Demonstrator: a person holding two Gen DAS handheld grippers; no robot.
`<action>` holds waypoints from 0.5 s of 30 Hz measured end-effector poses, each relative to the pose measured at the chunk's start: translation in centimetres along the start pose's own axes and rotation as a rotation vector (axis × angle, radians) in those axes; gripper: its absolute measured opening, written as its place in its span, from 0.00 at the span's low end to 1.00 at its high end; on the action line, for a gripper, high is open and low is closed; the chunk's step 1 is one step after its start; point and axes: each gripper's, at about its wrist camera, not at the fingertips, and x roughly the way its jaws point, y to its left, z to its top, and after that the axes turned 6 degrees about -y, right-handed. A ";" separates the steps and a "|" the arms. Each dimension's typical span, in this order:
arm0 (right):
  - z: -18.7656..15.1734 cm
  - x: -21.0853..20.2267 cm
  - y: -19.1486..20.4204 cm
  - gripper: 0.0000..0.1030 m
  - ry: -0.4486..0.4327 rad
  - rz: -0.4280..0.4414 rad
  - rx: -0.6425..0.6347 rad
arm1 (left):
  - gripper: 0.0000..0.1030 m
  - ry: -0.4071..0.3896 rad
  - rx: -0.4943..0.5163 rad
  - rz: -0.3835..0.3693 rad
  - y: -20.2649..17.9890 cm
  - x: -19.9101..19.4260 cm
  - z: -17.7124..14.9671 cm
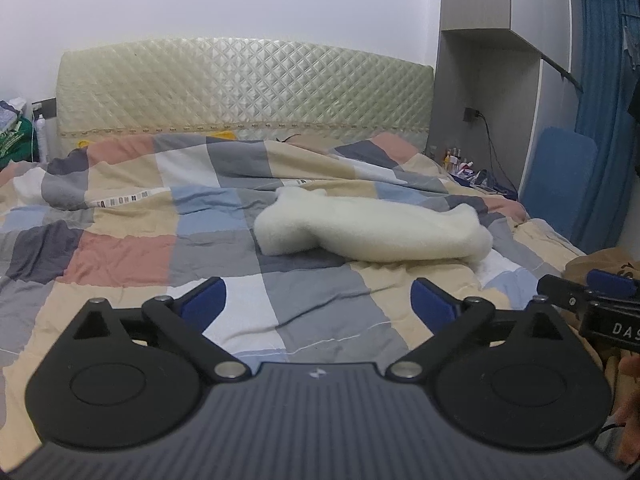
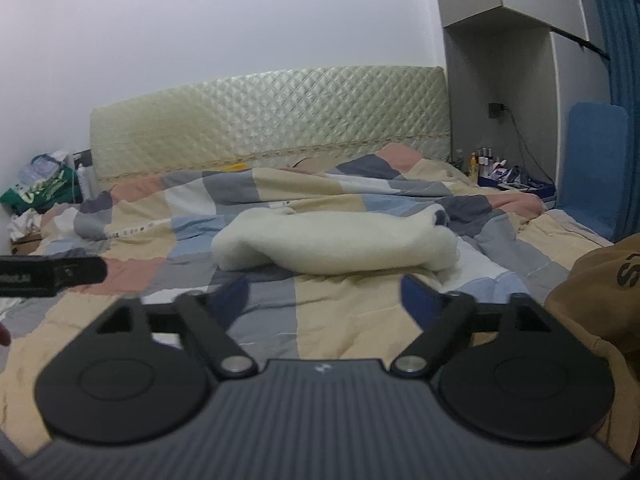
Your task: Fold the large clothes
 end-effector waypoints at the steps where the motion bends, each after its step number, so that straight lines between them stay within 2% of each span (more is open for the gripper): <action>1: 0.0 0.1 -0.1 0.90 0.003 0.000 0.004 | 0.99 0.001 -0.002 0.000 0.0 -0.1 0.0; 7: -0.1 0.3 -0.1 0.91 0.011 -0.023 0.001 | 1.00 0.004 -0.003 -0.005 0.1 -0.2 0.2; 9: 0.0 0.2 -0.1 1.00 0.000 -0.033 -0.002 | 1.00 0.005 0.000 -0.006 0.1 -0.2 0.3; 15: -0.1 -0.1 0.1 1.00 -0.010 -0.036 -0.013 | 1.00 -0.006 -0.012 -0.004 0.3 -0.6 0.7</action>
